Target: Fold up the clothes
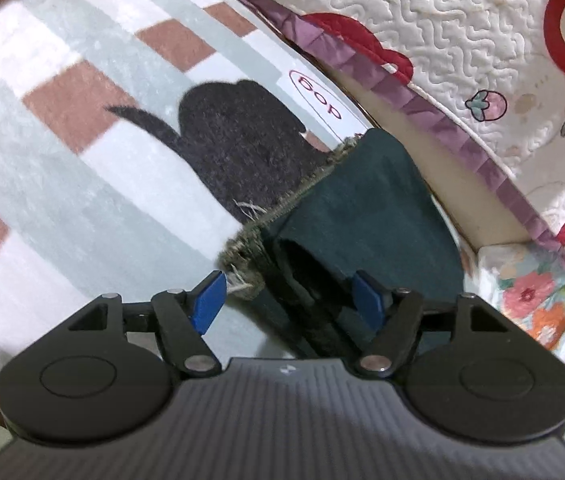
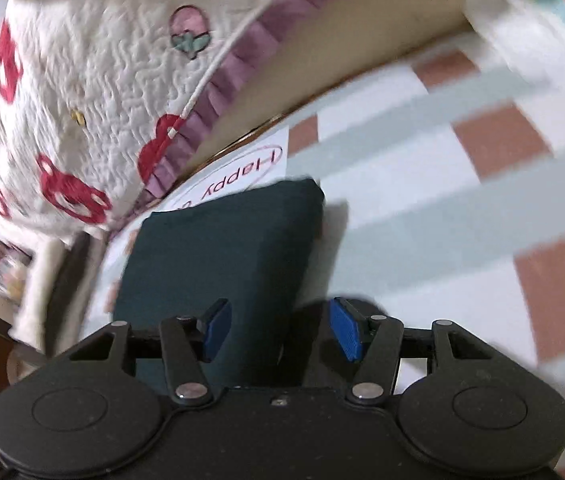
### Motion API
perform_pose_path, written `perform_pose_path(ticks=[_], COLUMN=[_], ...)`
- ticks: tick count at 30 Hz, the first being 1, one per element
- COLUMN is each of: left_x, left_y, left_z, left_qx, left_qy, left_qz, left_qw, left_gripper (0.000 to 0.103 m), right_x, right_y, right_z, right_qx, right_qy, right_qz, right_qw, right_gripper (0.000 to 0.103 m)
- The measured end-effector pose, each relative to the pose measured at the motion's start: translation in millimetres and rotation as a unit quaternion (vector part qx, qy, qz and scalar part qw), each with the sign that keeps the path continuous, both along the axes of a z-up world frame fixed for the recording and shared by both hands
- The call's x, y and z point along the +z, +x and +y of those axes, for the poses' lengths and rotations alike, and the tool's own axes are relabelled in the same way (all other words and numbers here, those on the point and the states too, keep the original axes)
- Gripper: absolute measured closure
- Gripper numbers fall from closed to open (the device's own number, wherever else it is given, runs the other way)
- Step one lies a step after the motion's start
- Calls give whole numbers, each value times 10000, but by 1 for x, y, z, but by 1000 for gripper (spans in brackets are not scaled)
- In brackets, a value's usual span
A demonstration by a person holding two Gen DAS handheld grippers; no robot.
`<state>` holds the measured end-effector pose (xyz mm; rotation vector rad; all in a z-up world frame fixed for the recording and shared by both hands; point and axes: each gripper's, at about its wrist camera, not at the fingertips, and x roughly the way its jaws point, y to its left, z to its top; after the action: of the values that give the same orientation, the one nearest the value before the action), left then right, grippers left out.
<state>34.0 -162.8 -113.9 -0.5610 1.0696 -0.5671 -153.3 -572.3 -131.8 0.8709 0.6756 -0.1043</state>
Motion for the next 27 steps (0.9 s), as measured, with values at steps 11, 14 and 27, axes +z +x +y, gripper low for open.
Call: perform_pose_path(ticks=[11,14,27], left_x=[-6,-6,20], left_y=[11,10,-15], left_z=[-13,-16,-69], left_qx=[136,104,-734], left_qy=[300,515,1427], left_qz=[169,-126,-1459], left_qw=[9993,9985,9762], left_gripper=[17,13,55], right_x=[-46,-40,-13], right_y=[14,30,60], right_z=[2,-2,-14], right_qx=[124,193,1305], right_qy=[1236,781,183], right_qz=[-456,-343,-1243], right_qw=[9912,9962,9835], right_gripper=[42,40,63])
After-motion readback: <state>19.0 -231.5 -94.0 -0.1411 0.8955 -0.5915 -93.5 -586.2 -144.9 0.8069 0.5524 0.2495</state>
